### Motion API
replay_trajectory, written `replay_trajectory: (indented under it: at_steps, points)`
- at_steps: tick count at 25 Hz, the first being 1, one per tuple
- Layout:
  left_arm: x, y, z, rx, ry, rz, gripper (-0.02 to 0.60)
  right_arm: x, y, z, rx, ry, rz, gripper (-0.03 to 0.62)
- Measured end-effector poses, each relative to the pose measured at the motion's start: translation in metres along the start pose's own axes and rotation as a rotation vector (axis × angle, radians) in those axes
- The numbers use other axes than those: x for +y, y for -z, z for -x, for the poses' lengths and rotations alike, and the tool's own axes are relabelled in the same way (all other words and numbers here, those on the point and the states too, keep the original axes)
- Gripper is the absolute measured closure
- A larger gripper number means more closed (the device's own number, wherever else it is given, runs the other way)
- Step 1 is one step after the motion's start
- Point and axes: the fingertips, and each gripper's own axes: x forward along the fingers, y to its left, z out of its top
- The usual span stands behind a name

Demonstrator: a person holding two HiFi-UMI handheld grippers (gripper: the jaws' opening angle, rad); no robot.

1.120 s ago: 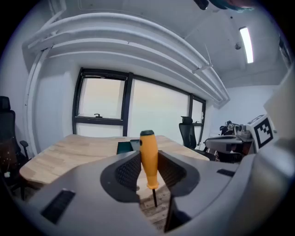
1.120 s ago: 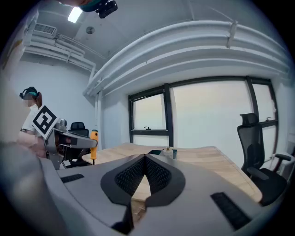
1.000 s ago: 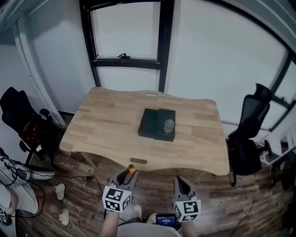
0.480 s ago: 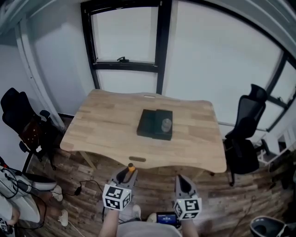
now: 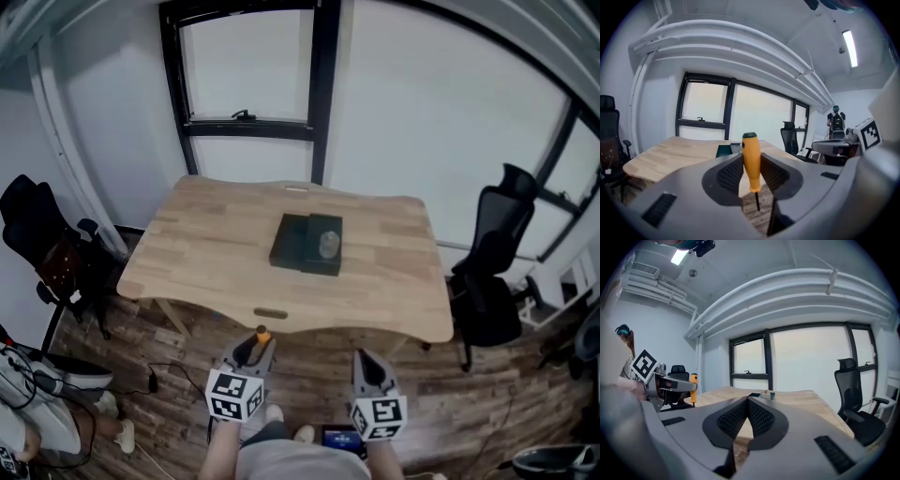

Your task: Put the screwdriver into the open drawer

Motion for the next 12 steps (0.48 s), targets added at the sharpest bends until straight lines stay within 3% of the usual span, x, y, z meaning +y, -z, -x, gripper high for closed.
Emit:
replay_trajectory:
  at_steps: [12]
  points:
    - [0.012,-0.012,-0.046,0.002,-0.011,-0.007,0.468,-0.036,-0.002,-0.035,0.008,0.025,-0.018,0.597]
